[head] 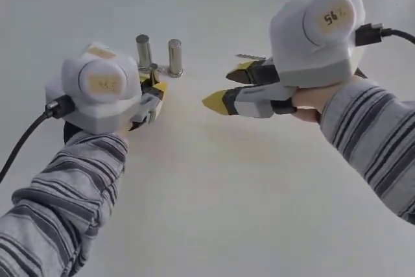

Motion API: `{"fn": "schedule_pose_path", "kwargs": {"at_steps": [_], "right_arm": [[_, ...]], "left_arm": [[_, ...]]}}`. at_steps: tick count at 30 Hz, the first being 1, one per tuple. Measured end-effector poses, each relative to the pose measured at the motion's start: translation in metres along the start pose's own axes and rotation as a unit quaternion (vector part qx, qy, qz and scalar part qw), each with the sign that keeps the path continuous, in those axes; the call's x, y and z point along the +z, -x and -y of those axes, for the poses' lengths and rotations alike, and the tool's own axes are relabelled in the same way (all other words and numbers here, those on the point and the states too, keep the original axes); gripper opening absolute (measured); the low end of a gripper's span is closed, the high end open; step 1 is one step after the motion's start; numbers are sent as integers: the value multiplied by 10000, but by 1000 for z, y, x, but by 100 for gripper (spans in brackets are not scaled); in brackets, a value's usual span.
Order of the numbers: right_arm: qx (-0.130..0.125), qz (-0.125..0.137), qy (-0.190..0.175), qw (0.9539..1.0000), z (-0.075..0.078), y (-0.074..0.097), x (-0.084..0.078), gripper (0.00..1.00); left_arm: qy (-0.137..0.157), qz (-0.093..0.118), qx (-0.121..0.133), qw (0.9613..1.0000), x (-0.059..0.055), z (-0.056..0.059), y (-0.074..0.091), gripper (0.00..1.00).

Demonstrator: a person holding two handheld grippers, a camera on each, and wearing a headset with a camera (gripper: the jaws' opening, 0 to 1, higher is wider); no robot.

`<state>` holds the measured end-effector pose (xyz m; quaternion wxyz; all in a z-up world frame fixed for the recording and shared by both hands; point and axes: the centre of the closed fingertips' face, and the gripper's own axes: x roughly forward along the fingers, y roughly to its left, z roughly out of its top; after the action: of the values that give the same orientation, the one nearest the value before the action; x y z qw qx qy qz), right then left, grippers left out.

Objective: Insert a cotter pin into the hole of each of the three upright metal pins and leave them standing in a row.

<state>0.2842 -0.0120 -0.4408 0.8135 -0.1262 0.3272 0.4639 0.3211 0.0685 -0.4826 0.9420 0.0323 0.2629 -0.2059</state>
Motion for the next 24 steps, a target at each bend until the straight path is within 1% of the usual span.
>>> {"fn": "schedule_pose_path", "kwargs": {"at_steps": [1, 3, 7, 9, 11, 14, 15, 18, 20, 21, 24], "right_arm": [[-9, 22, -14, 10000, 0, 0, 1, 34], [-20, 64, -33, 10000, 1, 1, 2, 34], [-75, 226, -168, 9996, 6, 0, 8, 34], [-72, 380, -243, 9990, 7, 0, 14, 34], [-81, 478, -322, 9983, 9, 0, 19, 34], [-149, 609, -347, 9974, 14, -2, 28, 33], [-196, 678, -306, 9970, 16, -4, 33, 33], [-235, 810, -291, 9960, 19, -10, 44, 33], [-233, 833, -281, 9959, 20, -13, 48, 33], [-249, 844, -224, 9959, 26, -18, 53, 33], [-250, 868, -119, 9958, 28, -27, 58, 31]], "left_arm": [[-9, 15, -16, 10000, 0, 1, 0, 9], [-49, -21, -37, 10000, -1, 1, 1, 12], [6, -2, -55, 10000, 0, -1, 3, 18], [-13, 8, -114, 9999, 0, 0, 5, 23], [-5, -59, -123, 9999, -3, -1, 7, 29], [-110, -87, -113, 9998, -5, -1, 12, 35], [-139, -56, -123, 9998, -5, -1, 16, 36], [-59, 66, -192, 9998, -1, 2, 23, 42], [-78, 77, -219, 9997, 0, 4, 27, 47], [-93, 85, -218, 9997, 1, 5, 32, 50], [13, 183, -215, 9996, 6, 6, 39, 58]]}}
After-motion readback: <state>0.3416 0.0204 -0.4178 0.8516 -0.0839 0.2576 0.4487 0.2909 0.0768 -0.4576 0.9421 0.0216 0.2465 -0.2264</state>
